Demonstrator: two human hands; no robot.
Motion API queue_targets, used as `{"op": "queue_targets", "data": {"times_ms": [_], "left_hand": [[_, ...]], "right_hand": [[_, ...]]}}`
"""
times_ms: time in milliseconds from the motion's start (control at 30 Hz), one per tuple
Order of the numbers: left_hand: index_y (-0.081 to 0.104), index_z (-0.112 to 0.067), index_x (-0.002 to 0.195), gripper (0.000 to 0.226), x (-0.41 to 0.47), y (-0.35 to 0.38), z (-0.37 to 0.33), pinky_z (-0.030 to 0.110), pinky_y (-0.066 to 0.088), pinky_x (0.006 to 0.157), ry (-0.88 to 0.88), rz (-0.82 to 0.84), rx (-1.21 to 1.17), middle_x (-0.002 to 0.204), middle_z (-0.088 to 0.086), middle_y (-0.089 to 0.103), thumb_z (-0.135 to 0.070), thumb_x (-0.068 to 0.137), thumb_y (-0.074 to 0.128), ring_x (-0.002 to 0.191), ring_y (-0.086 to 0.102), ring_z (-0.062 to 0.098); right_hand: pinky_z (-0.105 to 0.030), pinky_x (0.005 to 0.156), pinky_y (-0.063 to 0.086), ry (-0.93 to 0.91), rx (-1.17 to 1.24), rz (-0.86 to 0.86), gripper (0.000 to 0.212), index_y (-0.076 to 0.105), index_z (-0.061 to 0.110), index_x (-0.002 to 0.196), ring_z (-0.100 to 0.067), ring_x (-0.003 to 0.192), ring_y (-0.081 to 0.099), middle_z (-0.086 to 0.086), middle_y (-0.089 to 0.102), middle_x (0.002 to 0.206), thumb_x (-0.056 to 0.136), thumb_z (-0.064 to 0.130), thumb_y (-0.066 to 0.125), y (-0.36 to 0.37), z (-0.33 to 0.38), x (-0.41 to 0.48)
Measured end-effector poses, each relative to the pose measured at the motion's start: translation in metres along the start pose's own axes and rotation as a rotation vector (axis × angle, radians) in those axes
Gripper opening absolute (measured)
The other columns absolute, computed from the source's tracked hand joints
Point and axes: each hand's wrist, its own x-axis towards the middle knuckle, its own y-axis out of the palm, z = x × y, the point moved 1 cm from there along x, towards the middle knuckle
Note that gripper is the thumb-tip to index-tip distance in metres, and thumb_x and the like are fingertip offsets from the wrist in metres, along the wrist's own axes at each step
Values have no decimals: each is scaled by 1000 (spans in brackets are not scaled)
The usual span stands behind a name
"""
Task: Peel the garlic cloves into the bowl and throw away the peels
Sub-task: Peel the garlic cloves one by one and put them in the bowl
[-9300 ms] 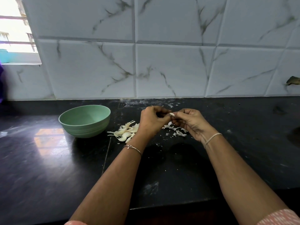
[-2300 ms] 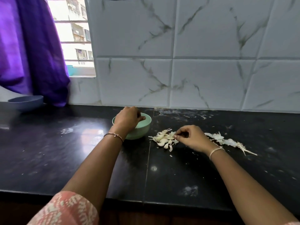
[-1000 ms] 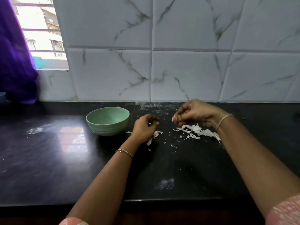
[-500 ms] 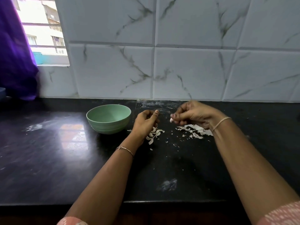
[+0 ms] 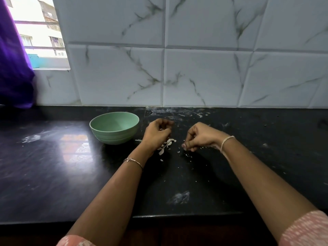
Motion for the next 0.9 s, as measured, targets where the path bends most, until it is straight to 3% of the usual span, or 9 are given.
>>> {"op": "queue_targets", "data": {"times_ms": [100, 167, 300, 467, 600, 667, 767, 900], "left_hand": [[64, -29, 94, 44, -4, 2, 0, 28, 55, 75, 77, 86, 91, 98, -7, 67, 11, 77, 55, 80, 63, 10], [64, -29, 97, 43, -7, 6, -2, 30, 56, 78, 126, 146, 111, 103, -5, 68, 9, 76, 66, 80, 64, 9], [70, -19, 97, 28, -4, 21, -10, 23, 55, 73, 163, 110, 35, 93, -2, 72, -7, 75, 81, 75, 67, 9], [72, -12, 92, 14, 3, 41, -23, 24, 55, 65, 88, 40, -38, 83, 2, 72, -12, 80, 79, 63, 64, 7], [71, -7, 98, 18, 10, 54, -30, 23, 58, 63, 70, 9, 60, 85, 0, 71, -21, 86, 73, 62, 64, 6], [69, -4, 99, 20, 11, 59, -30, 23, 58, 60, 52, 3, 46, 86, 3, 70, -19, 86, 73, 61, 64, 7], [68, -10, 91, 11, 10, 63, -25, 32, 60, 65, 39, -20, 42, 77, 3, 69, -16, 85, 75, 63, 65, 13], [74, -11, 94, 12, 10, 67, -22, 26, 58, 74, 63, -49, 88, 84, 2, 73, -10, 82, 77, 72, 67, 8]], "right_hand": [[-13, 45, 46, -86, 278, -163, 14, 66, -3, 81, -5, 48, 59, -5, 68, 66, 88, 8, 69, -9, 1, -5], [-14, 45, 44, -90, 423, -262, 19, 67, 3, 79, -6, 48, 56, -7, 66, 68, 91, 18, 67, -10, -6, -4], [-15, 44, 39, -72, 493, -334, 24, 67, 9, 78, -7, 50, 47, -1, 61, 64, 92, 28, 65, -2, -20, 3], [-14, 42, 36, -67, 637, -391, 27, 64, 12, 76, -4, 46, 45, -1, 56, 62, 96, 28, 59, 2, -22, 4], [-16, 47, 41, -67, 726, -386, 19, 66, 9, 81, -7, 56, 51, -3, 64, 72, 96, 19, 60, -4, -27, 2], [-15, 50, 44, -72, 668, -499, 10, 70, 7, 86, -8, 62, 56, -2, 66, 76, 91, 16, 67, -9, -31, 1], [-10, 50, 44, -106, 615, -636, 13, 70, 6, 82, -1, 56, 58, 3, 65, 67, 84, 18, 75, -17, -32, 0], [-13, 46, 44, -44, 691, -553, 20, 69, 6, 76, -7, 51, 52, -3, 62, 62, 81, 24, 78, -19, -34, 1]]}}
